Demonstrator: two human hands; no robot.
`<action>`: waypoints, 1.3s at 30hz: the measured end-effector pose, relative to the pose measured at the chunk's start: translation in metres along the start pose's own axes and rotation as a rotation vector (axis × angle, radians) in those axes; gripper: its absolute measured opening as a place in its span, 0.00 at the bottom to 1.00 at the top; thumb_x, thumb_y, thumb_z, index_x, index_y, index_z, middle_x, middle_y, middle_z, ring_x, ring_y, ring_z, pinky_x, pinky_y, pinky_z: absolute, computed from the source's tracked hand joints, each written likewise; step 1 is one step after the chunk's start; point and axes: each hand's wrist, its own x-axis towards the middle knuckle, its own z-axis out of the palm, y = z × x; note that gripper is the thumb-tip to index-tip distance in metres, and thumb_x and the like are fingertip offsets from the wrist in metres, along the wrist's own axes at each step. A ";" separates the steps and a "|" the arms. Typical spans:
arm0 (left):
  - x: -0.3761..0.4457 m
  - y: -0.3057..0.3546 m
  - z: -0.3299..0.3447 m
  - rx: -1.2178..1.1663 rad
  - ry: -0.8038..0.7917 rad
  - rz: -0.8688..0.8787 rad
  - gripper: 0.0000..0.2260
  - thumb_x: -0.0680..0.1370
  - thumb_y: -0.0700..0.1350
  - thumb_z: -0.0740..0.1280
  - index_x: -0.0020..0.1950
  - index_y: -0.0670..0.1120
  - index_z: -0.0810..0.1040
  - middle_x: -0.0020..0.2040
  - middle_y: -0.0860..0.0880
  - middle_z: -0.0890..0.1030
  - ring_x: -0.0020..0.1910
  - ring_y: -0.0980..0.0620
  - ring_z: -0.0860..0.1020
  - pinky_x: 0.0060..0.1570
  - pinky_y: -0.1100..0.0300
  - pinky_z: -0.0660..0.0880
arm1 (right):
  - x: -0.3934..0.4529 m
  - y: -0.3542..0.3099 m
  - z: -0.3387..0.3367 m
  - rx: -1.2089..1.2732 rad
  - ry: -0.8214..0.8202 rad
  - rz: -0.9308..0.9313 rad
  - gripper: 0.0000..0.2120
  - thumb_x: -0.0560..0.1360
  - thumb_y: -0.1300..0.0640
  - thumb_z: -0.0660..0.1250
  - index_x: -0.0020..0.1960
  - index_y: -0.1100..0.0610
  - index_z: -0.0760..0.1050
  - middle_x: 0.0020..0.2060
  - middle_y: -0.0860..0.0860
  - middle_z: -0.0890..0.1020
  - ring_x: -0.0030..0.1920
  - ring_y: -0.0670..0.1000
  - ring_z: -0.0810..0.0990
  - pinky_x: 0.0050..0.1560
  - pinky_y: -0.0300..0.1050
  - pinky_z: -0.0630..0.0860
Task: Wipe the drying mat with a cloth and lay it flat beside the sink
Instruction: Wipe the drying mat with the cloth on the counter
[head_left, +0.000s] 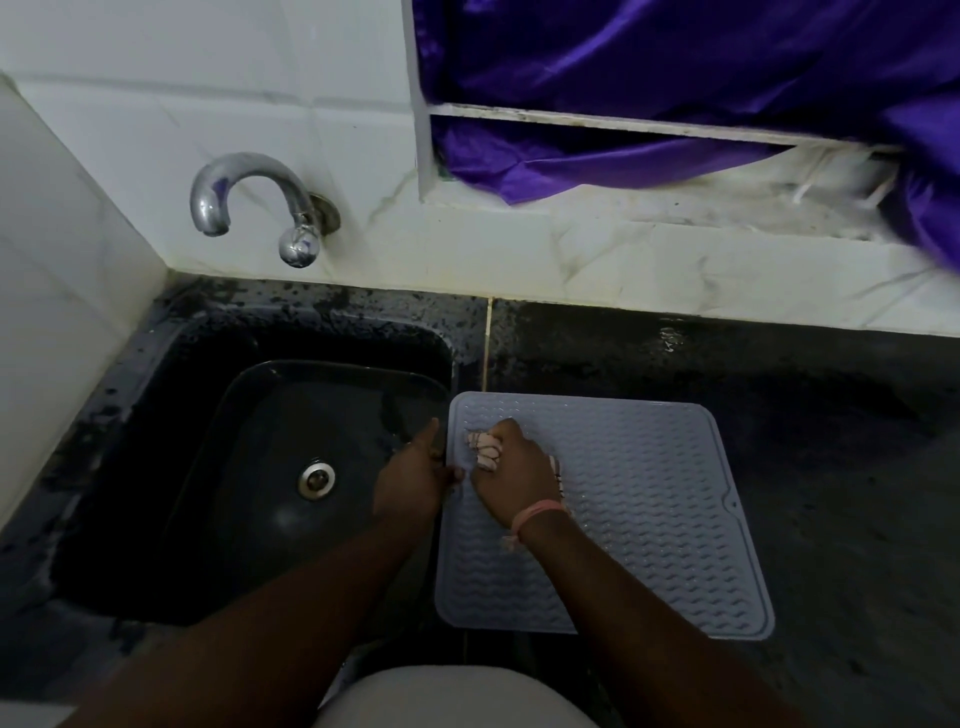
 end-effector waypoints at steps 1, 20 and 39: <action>-0.002 0.002 -0.001 0.027 0.014 0.007 0.31 0.76 0.49 0.70 0.78 0.55 0.63 0.63 0.48 0.81 0.60 0.46 0.79 0.56 0.56 0.72 | 0.001 -0.006 0.004 0.019 -0.024 -0.007 0.11 0.71 0.54 0.70 0.50 0.51 0.70 0.40 0.46 0.79 0.41 0.47 0.78 0.40 0.43 0.70; -0.006 -0.009 0.012 0.216 0.075 0.173 0.15 0.76 0.49 0.70 0.60 0.60 0.73 0.63 0.48 0.69 0.47 0.46 0.79 0.44 0.49 0.78 | -0.020 0.063 -0.138 0.665 0.205 0.591 0.11 0.74 0.52 0.72 0.51 0.59 0.79 0.45 0.55 0.84 0.47 0.54 0.82 0.49 0.49 0.80; -0.006 -0.007 0.011 0.466 -0.006 0.145 0.13 0.83 0.56 0.57 0.64 0.63 0.77 0.55 0.48 0.77 0.48 0.47 0.80 0.43 0.55 0.75 | -0.025 0.132 -0.146 -0.129 0.329 0.475 0.13 0.74 0.57 0.66 0.57 0.57 0.70 0.48 0.58 0.81 0.50 0.60 0.79 0.47 0.47 0.76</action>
